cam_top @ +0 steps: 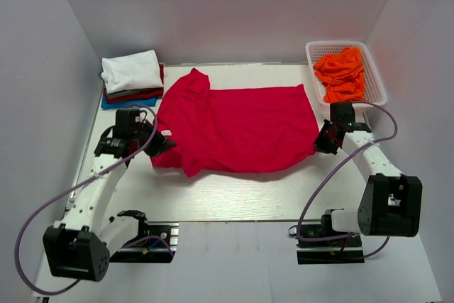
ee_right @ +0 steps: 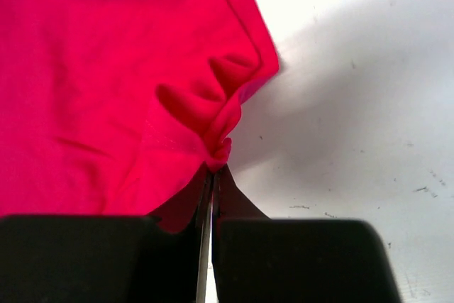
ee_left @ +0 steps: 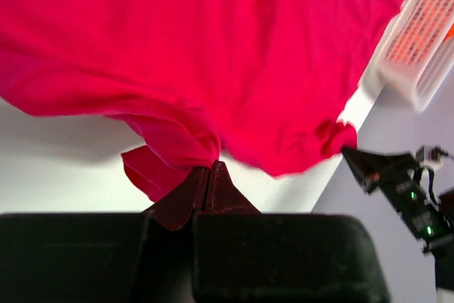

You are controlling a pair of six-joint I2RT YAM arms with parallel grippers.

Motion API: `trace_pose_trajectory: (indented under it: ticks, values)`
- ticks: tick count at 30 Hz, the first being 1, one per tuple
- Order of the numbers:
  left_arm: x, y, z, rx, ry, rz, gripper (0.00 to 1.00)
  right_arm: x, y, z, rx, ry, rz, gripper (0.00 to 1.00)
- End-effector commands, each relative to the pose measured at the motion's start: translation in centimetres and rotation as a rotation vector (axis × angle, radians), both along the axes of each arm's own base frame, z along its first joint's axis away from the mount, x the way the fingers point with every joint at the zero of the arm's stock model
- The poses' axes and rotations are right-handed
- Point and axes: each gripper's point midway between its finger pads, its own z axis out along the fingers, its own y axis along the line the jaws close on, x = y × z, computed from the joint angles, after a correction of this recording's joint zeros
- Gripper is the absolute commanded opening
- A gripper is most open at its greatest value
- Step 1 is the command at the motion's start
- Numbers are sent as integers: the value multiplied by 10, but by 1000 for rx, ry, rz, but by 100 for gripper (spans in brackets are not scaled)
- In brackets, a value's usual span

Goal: Fold and stack the t-shirts
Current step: Grap the side of the flattened tshirt closest away from the robot with both arms, then fold the flattened tshirt in 1/3 of the way

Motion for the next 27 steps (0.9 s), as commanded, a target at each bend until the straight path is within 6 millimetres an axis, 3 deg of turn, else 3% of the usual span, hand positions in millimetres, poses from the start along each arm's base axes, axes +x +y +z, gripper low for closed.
trace_pose_trajectory:
  ticks: [1,3,7,10,14,19,22,24,25,26,27]
  values:
    - [51,9,32,44,-148,61,0,18,-4,21,-29,-15,29,0]
    - [67,15,37,61,-170,90,0,21,-4,17,-29,17,26,0]
    - [102,21,49,96,-200,133,0,39,-4,29,-32,1,42,0]
    - [123,27,40,143,-167,156,0,57,-5,39,-41,-21,49,0]
    - [137,34,34,167,-150,183,0,76,-4,41,-46,-28,60,0]
    - [158,40,21,193,-137,201,0,92,-6,26,-58,6,82,0]
    - [168,42,9,213,-126,199,2,108,-5,34,-63,-34,101,0]
    - [181,43,1,222,-119,205,9,118,-6,33,-69,-43,105,2]
    - [189,48,1,232,-120,224,17,120,-6,28,-74,-30,102,9]
    - [192,48,-3,240,-113,216,28,121,-9,27,-89,-25,92,9]
    - [200,48,-2,247,-138,207,47,125,-10,31,-95,-38,92,11]
